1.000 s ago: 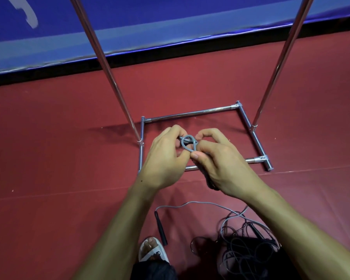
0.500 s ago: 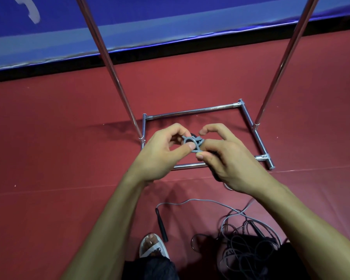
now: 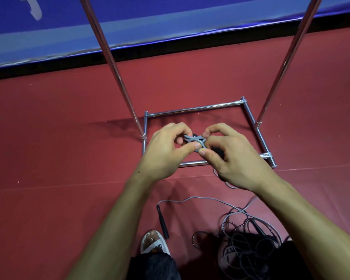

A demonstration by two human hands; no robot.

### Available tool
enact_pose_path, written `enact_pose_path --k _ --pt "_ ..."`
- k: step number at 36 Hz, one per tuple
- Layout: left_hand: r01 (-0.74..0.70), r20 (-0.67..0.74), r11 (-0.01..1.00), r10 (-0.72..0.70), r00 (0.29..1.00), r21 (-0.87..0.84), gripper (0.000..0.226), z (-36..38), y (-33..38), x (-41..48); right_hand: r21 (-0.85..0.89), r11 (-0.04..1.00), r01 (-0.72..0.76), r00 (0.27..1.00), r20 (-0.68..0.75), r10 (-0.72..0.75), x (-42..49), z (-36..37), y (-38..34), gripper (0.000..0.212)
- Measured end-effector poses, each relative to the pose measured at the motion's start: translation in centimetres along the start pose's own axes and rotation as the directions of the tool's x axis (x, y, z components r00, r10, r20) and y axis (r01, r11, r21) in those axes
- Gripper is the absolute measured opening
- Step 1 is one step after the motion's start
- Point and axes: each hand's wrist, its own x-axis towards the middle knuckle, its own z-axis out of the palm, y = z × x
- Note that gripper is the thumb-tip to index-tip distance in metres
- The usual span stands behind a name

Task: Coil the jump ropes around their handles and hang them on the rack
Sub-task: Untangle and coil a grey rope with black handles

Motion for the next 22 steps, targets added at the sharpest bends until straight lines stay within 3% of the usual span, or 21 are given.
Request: enact_pose_path --k 5,11,16,22 --pt "0.010 0.128 0.990 -0.028 0.991 0.143 0.019 -0.4 0.0 -0.2 -0.084 0.996 0.010 1.000 0.021 -0.009 -0.3 0.3 0.1 0.042" --pt "0.003 0.112 0.991 -0.019 0.994 0.137 0.020 -1.0 0.1 -0.1 -0.063 0.998 0.000 1.000 0.014 0.001 -0.1 0.3 0.1 0.037" --pt "-0.050 -0.005 0.984 0.052 0.999 0.169 0.016 -0.7 0.3 -0.1 0.032 0.998 -0.046 0.999 0.006 0.046 0.0 0.2 -0.2 0.028" --pt "-0.087 -0.204 0.978 0.126 0.971 0.191 0.009 0.9 0.2 -0.1 0.001 0.999 -0.040 0.996 -0.074 0.039 0.1 0.5 -0.5 0.029"
